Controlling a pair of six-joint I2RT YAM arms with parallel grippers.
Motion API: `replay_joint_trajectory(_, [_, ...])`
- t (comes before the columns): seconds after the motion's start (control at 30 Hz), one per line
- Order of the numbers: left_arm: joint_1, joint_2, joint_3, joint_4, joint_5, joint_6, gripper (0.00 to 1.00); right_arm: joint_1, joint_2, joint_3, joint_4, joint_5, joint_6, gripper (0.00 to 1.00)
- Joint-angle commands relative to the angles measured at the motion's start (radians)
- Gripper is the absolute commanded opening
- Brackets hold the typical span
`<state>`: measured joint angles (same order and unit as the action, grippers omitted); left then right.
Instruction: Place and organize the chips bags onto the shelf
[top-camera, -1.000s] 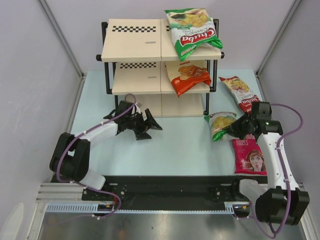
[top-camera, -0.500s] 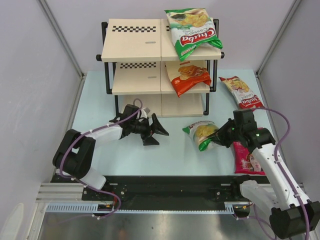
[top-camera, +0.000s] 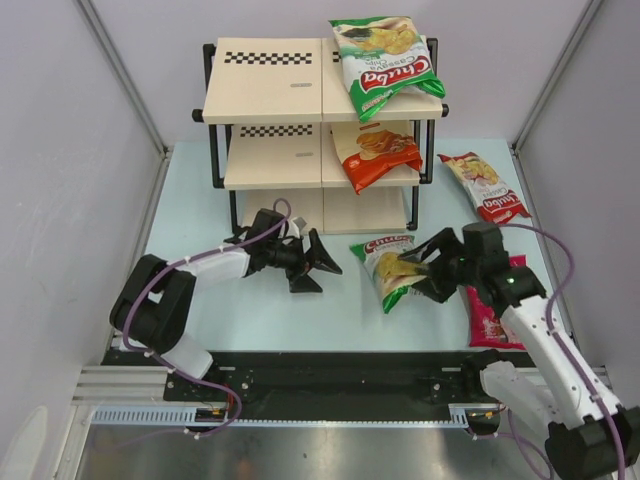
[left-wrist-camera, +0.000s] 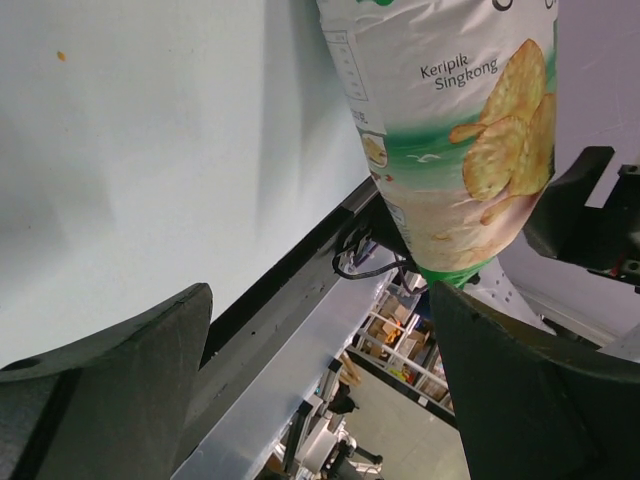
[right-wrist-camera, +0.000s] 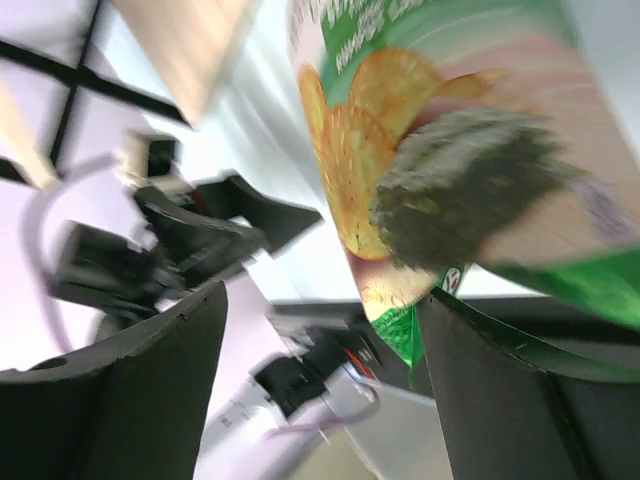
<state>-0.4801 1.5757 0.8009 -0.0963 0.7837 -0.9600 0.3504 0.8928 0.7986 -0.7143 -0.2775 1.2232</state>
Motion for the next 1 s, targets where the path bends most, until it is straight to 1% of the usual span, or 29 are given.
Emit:
replay_joint_trajectory(0.0, [-0.005,0.024,0.058,0.012,0.009,0.009,0.95,-0.175,-0.095,0.011,-0.065,-0.069,-0.056,0.81])
replay_joint_trajectory(0.07, [-0.012,0.05,0.081,0.024,0.011,0.006,0.96,-0.243,-0.095,0.01,-0.115,-0.116,-0.132,0.8])
replay_joint_trajectory(0.1, [-0.017,0.062,0.093,0.023,0.011,0.009,0.96,-0.299,-0.089,0.011,-0.132,-0.161,-0.149,0.8])
replay_joint_trajectory(0.17, [-0.035,0.096,0.113,0.017,0.012,0.012,0.96,-0.344,-0.086,0.013,-0.174,-0.199,-0.215,0.8])
replay_joint_trajectory(0.23, [-0.052,0.112,0.138,0.015,0.008,0.01,0.96,-0.437,-0.084,0.013,-0.215,-0.241,-0.261,0.8])
replay_joint_trajectory(0.3, [-0.058,0.122,0.15,0.014,0.006,0.01,0.96,-0.491,-0.081,0.011,-0.237,-0.279,-0.313,0.79])
replay_joint_trajectory(0.37, [-0.061,0.127,0.155,0.007,0.008,0.012,0.95,-0.553,-0.063,0.011,-0.246,-0.285,-0.35,0.79])
replay_joint_trajectory(0.4, [-0.061,0.129,0.159,0.0,0.006,0.018,0.95,-0.571,-0.049,0.011,-0.246,-0.281,-0.396,0.79])
replay_joint_trajectory(0.5, [-0.06,0.13,0.178,-0.028,-0.004,0.033,0.95,-0.62,0.03,0.013,-0.214,-0.211,-0.497,0.79])
replay_joint_trajectory(0.53, [-0.06,0.13,0.182,-0.034,-0.006,0.036,0.95,-0.625,0.052,0.011,-0.18,-0.198,-0.558,0.79])
replay_joint_trajectory(0.57, [-0.06,0.129,0.184,-0.045,-0.006,0.038,0.95,-0.623,0.107,0.011,-0.168,-0.184,-0.58,0.78])
replay_joint_trajectory(0.63, [-0.061,0.129,0.188,-0.054,-0.009,0.044,0.95,-0.619,0.152,0.011,-0.128,-0.169,-0.614,0.78])
replay_joint_trajectory(0.7, [-0.06,0.13,0.192,-0.059,-0.009,0.047,0.95,-0.568,0.179,0.011,-0.061,-0.152,-0.614,0.78])
replay_joint_trajectory(0.87, [-0.061,0.136,0.199,-0.057,-0.006,0.038,0.95,-0.493,0.245,0.01,-0.004,-0.1,-0.582,0.77])
replay_joint_trajectory(0.97, [-0.061,0.153,0.23,-0.086,-0.011,0.056,0.95,-0.413,0.282,0.01,0.035,-0.1,-0.542,0.75])
